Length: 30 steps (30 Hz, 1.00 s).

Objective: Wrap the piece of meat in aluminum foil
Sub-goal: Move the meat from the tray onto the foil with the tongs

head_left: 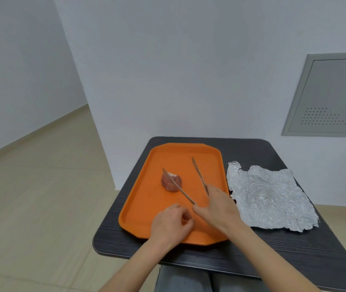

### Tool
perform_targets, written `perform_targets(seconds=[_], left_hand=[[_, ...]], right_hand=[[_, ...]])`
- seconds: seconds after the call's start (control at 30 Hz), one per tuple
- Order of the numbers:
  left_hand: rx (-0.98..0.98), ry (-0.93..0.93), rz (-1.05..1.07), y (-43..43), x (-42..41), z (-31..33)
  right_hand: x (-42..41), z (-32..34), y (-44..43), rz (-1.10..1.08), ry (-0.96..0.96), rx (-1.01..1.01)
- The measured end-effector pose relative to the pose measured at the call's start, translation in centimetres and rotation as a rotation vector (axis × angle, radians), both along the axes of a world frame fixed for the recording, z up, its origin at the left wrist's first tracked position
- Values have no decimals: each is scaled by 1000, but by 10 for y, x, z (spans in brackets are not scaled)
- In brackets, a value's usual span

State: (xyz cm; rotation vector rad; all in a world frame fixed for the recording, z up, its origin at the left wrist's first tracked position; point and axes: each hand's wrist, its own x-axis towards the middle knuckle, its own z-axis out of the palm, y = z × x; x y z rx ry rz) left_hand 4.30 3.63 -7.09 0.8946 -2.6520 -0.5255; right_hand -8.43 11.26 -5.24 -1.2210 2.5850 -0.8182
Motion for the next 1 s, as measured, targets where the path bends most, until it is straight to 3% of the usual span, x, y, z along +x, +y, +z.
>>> perform_targets(seconds=[0.4, 1.0], left_hand=[[39, 8, 18, -4, -2, -3], [50, -4, 15, -4, -4, -3]], right_hand=[[2, -5, -3, 58, 59, 160], [5, -9, -2, 141, 143, 146]])
